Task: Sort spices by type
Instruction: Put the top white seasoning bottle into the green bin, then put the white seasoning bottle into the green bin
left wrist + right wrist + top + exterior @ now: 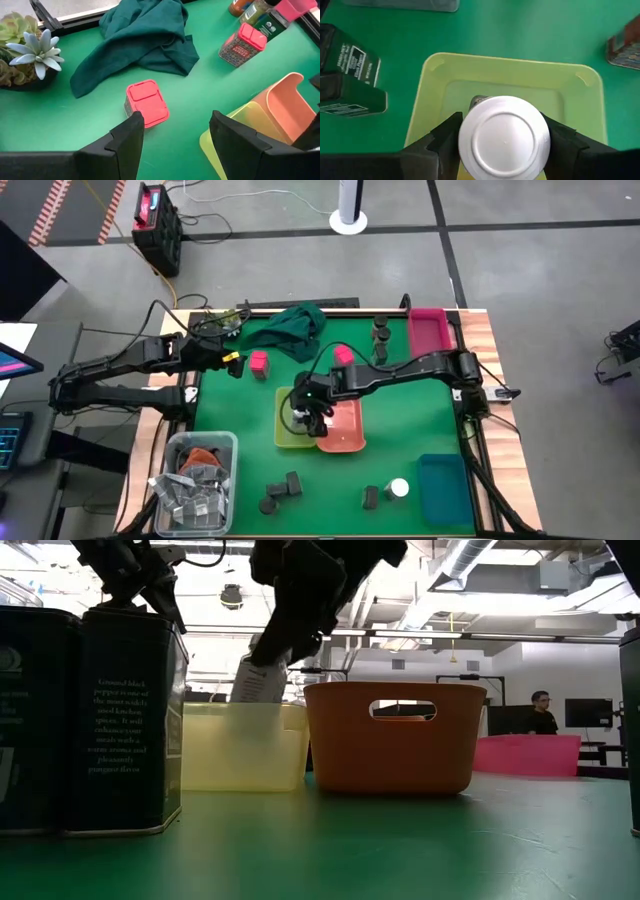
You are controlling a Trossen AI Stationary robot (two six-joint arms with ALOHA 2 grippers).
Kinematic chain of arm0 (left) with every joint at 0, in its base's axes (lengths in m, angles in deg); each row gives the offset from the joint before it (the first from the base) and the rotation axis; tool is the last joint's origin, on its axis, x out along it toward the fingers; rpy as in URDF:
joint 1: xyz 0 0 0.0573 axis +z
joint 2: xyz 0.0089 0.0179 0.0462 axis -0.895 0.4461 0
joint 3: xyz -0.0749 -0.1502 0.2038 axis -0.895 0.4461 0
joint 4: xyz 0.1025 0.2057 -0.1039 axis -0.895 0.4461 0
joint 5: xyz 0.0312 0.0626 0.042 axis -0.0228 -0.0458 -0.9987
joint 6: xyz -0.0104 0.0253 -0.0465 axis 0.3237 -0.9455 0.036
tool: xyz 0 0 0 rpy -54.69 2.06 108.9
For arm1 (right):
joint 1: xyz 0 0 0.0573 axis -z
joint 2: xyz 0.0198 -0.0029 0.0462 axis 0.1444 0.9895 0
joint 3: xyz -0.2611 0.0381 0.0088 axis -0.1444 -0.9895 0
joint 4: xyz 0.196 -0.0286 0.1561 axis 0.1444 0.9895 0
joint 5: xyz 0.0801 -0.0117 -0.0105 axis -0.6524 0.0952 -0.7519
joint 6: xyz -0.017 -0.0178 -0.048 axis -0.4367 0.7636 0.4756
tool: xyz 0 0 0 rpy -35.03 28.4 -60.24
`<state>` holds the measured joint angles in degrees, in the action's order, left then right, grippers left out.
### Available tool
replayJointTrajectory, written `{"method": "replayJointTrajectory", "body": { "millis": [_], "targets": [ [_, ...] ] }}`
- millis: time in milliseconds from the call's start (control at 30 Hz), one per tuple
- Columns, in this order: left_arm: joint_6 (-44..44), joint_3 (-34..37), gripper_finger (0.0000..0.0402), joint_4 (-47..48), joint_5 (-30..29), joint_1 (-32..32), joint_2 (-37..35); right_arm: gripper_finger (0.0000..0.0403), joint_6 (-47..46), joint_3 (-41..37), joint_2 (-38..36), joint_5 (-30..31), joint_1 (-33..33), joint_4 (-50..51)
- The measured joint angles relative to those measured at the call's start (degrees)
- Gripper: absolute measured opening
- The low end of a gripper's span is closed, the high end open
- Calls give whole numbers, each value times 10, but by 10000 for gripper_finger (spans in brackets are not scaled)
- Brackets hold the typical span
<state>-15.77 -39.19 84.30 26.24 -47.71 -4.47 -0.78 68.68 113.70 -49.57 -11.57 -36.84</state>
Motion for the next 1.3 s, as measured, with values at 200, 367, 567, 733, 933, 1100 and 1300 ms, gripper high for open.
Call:
{"method": "replayJointTrajectory", "body": {
  "millis": [200, 367, 567, 733, 933, 1100, 1300],
  "targets": [
    [1, 0, 214, 0, 0, 0, 0, 250, 3, -1, 10, -4, -1, -15],
    [-1, 0, 214, -1, 0, 0, 0, 284, 1, 6, 27, -40, 0, -11],
    [-3, 0, 214, -2, 4, 0, 0, 322, -15, 9, 19, -47, 1, -15],
    [-3, 0, 214, -2, 4, 0, 0, 348, -16, 60, 12, -24, 12, 47],
    [-7, 0, 214, -2, 8, 0, -6, 357, -18, 159, 5, -16, -1, 248],
    [-7, 0, 214, -7, 8, 0, -11, 344, -26, 161, -15, -16, -65, 361],
    [-43, 0, 214, -16, 56, 0, -11, 332, -193, 162, -31, 24, -152, 413]
  ]
}}
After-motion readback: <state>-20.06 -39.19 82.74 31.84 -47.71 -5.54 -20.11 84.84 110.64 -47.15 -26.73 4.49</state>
